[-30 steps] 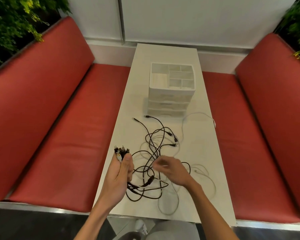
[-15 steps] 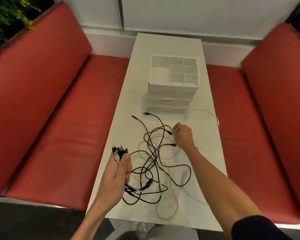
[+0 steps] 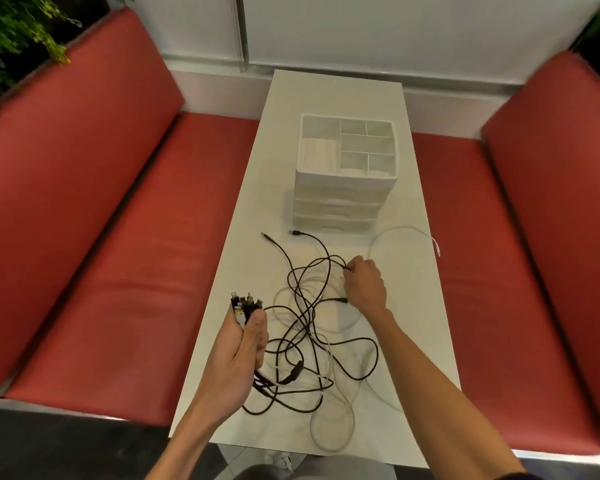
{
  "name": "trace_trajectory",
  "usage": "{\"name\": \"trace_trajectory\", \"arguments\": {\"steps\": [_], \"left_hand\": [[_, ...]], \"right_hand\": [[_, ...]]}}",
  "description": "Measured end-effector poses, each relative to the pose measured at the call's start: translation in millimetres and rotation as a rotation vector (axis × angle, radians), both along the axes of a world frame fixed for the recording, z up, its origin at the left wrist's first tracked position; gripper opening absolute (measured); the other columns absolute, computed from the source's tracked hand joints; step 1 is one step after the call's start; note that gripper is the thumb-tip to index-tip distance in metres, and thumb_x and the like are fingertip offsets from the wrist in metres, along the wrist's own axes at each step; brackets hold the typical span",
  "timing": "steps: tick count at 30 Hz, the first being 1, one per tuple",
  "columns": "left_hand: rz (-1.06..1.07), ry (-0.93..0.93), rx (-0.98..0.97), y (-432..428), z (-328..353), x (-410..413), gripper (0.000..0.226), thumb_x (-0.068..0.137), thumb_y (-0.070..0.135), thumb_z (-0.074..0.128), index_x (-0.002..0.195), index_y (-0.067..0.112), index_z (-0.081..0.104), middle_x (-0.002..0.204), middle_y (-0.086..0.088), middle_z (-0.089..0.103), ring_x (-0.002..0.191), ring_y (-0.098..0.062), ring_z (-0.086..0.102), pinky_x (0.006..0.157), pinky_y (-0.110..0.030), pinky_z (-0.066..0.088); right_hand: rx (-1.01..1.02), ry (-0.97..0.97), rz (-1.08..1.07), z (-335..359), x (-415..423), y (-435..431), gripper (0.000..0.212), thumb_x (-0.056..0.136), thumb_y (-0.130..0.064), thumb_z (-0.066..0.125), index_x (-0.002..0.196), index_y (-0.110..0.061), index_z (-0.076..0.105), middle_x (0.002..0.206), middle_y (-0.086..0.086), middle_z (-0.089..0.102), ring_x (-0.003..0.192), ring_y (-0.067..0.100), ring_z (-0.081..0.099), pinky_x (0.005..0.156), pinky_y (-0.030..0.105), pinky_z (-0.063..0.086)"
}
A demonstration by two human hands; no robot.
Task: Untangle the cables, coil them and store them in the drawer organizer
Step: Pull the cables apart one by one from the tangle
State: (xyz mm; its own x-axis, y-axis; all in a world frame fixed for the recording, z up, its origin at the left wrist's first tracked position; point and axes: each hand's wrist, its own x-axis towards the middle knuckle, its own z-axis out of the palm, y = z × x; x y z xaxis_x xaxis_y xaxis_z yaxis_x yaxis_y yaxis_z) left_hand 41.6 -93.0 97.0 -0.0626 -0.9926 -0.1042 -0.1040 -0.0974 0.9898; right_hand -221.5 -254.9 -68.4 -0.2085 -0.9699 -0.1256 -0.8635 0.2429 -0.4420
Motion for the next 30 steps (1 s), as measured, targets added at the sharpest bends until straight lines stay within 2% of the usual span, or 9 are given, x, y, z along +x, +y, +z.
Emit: {"name": "trace_trajectory", "arguments": {"steps": [3, 5, 6, 9, 12, 16, 19, 24, 30], "left_hand": [[0.017, 0.011, -0.006, 3, 2, 3, 0.046, 0.113, 0.041, 0.040, 0.078, 0.011, 0.036, 0.065, 0.009, 0.033, 0.058, -0.008, 0.030, 0.052, -0.018, 0.032], [0.033, 0.040, 0.004, 5, 3, 4, 0.047, 0.109, 0.046, 0.042, 0.078, 0.011, 0.035, 0.064, 0.009, 0.033, 0.057, -0.008, 0.029, 0.051, -0.018, 0.031], [0.038, 0.052, 0.007, 6, 3, 5, 0.047, 0.107, 0.047, 0.043, 0.078, 0.011, 0.035, 0.064, 0.010, 0.033, 0.057, -0.008, 0.029, 0.051, -0.018, 0.030], [0.035, 0.070, 0.002, 9, 4, 4, 0.045, 0.106, 0.047, 0.044, 0.077, 0.014, 0.035, 0.064, 0.011, 0.032, 0.057, -0.008, 0.028, 0.051, -0.018, 0.030], [0.023, 0.051, -0.008, 11, 7, 2, 0.045, 0.113, 0.041, 0.040, 0.077, 0.016, 0.035, 0.064, 0.011, 0.032, 0.057, -0.007, 0.028, 0.051, -0.018, 0.029], [0.019, 0.049, -0.021, 11, 11, 0, 0.045, 0.114, 0.040, 0.039, 0.076, 0.017, 0.034, 0.066, 0.010, 0.030, 0.057, -0.008, 0.026, 0.051, -0.017, 0.028], [0.034, 0.077, -0.030, 11, 14, -3, 0.044, 0.109, 0.047, 0.042, 0.076, 0.018, 0.034, 0.067, 0.012, 0.029, 0.057, -0.007, 0.026, 0.052, -0.015, 0.028], [0.019, 0.099, -0.050, 11, 20, -7, 0.038, 0.111, 0.042, 0.042, 0.084, 0.016, 0.040, 0.069, 0.011, 0.035, 0.057, -0.006, 0.032, 0.053, -0.014, 0.034], [0.010, 0.221, -0.017, 14, 24, -11, 0.017, 0.106, 0.038, 0.051, 0.101, 0.022, 0.051, 0.079, 0.012, 0.045, 0.069, -0.005, 0.040, 0.063, -0.019, 0.039]], "right_hand": [[-0.215, -0.311, -0.122, 53, -4, 10, 0.012, 0.104, -0.030, 0.068, 0.102, -0.018, 0.069, 0.106, -0.001, 0.071, 0.090, 0.015, 0.071, 0.082, 0.036, 0.055], [-0.317, -0.507, -0.162, 94, -2, 21, 0.012, 0.102, -0.031, 0.073, 0.097, -0.020, 0.069, 0.101, -0.007, 0.075, 0.091, 0.004, 0.071, 0.082, 0.031, 0.057], [-0.363, -0.633, -0.172, 115, 0, 27, 0.013, 0.101, -0.029, 0.075, 0.096, -0.020, 0.067, 0.101, -0.007, 0.077, 0.096, 0.006, 0.073, 0.086, 0.031, 0.058], [-0.484, -1.053, -0.114, 175, 12, 47, 0.016, 0.106, -0.017, 0.070, 0.101, -0.009, 0.057, 0.111, 0.010, 0.080, 0.111, 0.027, 0.076, 0.098, 0.043, 0.061], [-0.532, -1.277, -0.055, 220, 26, 68, 0.012, 0.107, -0.011, 0.067, 0.106, -0.006, 0.055, 0.108, 0.024, 0.078, 0.106, 0.044, 0.076, 0.098, 0.050, 0.062], [-0.515, -1.297, -0.035, 243, 49, 96, 0.009, 0.102, -0.007, 0.070, 0.109, -0.002, 0.070, 0.100, 0.014, 0.077, 0.092, 0.038, 0.076, 0.091, 0.051, 0.064], [-0.462, -1.255, 0.001, 241, 66, 120, 0.016, 0.099, -0.006, 0.073, 0.114, -0.006, 0.077, 0.096, 0.009, 0.078, 0.090, 0.030, 0.077, 0.086, 0.042, 0.064], [-0.388, -1.214, 0.076, 232, 85, 151, 0.023, 0.097, -0.002, 0.075, 0.115, -0.014, 0.082, 0.104, 0.011, 0.080, 0.095, 0.031, 0.078, 0.091, 0.042, 0.063], [-0.329, -1.166, 0.134, 230, 100, 171, 0.024, 0.096, -0.001, 0.078, 0.116, -0.015, 0.082, 0.111, 0.002, 0.080, 0.103, 0.024, 0.076, 0.092, 0.033, 0.060]]}}
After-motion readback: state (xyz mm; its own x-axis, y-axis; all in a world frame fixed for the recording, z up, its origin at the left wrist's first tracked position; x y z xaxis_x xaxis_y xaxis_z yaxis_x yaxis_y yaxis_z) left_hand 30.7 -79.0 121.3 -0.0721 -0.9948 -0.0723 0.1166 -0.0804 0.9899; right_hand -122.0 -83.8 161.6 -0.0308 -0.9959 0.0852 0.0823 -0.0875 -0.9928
